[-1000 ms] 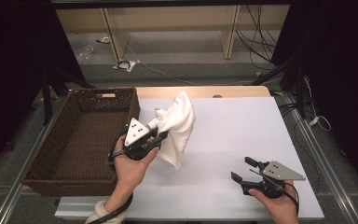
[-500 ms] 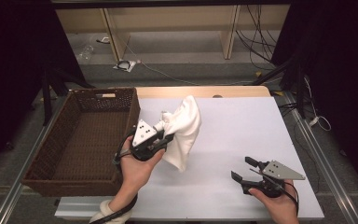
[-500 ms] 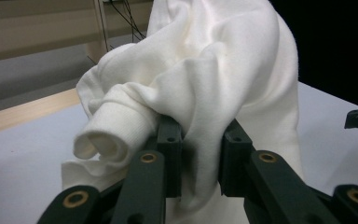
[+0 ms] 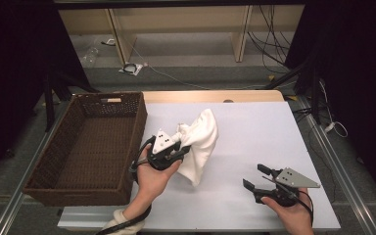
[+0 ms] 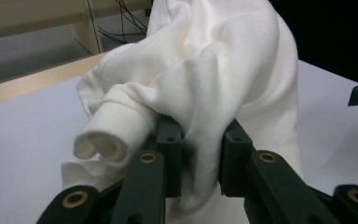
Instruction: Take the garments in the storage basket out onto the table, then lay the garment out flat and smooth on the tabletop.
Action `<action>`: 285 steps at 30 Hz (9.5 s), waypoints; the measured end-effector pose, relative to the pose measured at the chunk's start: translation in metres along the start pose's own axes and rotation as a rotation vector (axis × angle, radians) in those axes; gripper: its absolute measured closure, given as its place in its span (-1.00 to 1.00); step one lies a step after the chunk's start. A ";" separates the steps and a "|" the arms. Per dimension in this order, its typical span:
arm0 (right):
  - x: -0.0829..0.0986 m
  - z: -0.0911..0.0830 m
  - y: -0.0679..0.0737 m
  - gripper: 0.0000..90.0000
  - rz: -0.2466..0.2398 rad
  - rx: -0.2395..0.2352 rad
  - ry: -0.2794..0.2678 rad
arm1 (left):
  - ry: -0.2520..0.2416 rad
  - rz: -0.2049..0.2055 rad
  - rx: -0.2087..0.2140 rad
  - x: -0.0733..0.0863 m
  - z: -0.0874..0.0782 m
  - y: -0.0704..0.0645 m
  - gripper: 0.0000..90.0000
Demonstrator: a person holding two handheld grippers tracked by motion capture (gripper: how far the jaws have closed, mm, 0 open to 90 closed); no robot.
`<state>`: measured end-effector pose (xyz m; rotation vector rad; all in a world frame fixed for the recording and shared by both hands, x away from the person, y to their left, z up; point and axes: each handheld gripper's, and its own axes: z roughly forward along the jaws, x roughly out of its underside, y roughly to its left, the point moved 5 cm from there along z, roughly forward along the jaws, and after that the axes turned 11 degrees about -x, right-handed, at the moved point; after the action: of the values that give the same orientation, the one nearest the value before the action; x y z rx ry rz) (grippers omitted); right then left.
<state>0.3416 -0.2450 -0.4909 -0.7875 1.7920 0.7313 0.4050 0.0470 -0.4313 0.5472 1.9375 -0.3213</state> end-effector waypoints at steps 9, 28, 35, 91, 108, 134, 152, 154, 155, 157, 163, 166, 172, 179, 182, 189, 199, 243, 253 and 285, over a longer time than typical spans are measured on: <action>0.000 0.000 0.000 -0.48 0.008 -0.001 0.005 | 0.047 0.013 -0.004 0.012 0.018 -0.002 0.62; 0.002 0.001 0.000 -0.48 -0.005 0.003 0.016 | 0.119 0.022 0.015 0.028 0.055 -0.016 0.45; 0.003 0.001 -0.001 -0.49 -0.004 0.004 0.025 | 0.143 -0.005 0.027 0.028 0.066 -0.014 -0.27; 0.005 0.005 0.002 -0.50 -0.031 0.008 0.068 | 0.071 -0.027 0.108 0.067 -0.019 -0.007 -0.77; -0.006 0.026 0.016 -0.42 -0.064 -0.051 0.077 | 0.062 -0.063 0.110 0.065 -0.019 -0.004 -0.75; -0.048 0.169 0.048 0.09 -0.134 -0.232 0.280 | 0.123 -0.028 0.061 0.078 -0.020 -0.003 -0.72; -0.051 0.157 0.051 0.95 -0.169 -0.199 0.353 | 0.150 -0.010 0.059 0.088 -0.022 -0.005 -0.70; -0.054 0.148 0.048 0.95 -0.162 -0.183 0.337 | 0.155 -0.007 0.057 0.088 -0.021 -0.004 -0.69; -0.059 0.127 0.038 0.95 -0.143 -0.144 0.292 | 0.153 -0.011 0.057 0.087 -0.020 -0.005 -0.67; -0.060 0.117 0.033 0.95 -0.140 -0.123 0.281 | 0.162 -0.003 0.061 0.086 -0.019 -0.006 -0.66; -0.052 0.066 0.006 0.95 -0.094 -0.029 0.259 | 0.203 0.026 0.039 0.082 -0.005 -0.005 -0.58; -0.044 0.052 -0.005 0.96 -0.069 0.002 0.263 | 0.218 0.018 0.018 0.076 0.004 0.001 -0.48; -0.027 0.039 -0.028 0.95 -0.008 0.081 0.326 | 0.258 0.026 0.058 0.074 0.023 -0.005 -0.29; -0.017 0.040 -0.027 0.75 -0.009 0.043 0.364 | 0.323 0.091 0.100 0.086 0.030 -0.020 0.01; -0.033 0.034 -0.016 0.45 -0.046 0.020 0.298 | 0.323 0.098 0.104 0.085 0.030 -0.021 0.16; -0.050 0.038 0.017 0.22 -0.122 -0.099 0.263 | 0.329 0.129 0.115 0.086 0.030 -0.025 0.36; -0.012 0.070 0.041 0.03 -0.160 -0.162 0.478 | 0.366 0.163 0.144 0.087 0.023 -0.039 0.83; 0.011 0.130 0.101 0.95 -0.102 -0.218 0.465 | 0.358 0.105 0.023 0.083 0.003 -0.004 0.06; 0.015 0.096 0.100 0.98 -0.127 -0.257 0.561 | 0.353 0.077 0.006 0.083 0.004 0.001 0.09; 0.029 -0.015 0.027 0.98 0.004 -0.057 0.668 | 0.482 0.272 0.163 0.092 0.007 -0.045 0.74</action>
<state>0.3034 -0.2455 -0.5104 -1.1596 2.3688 0.5550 0.3555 0.0263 -0.5187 1.0614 2.2694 -0.1833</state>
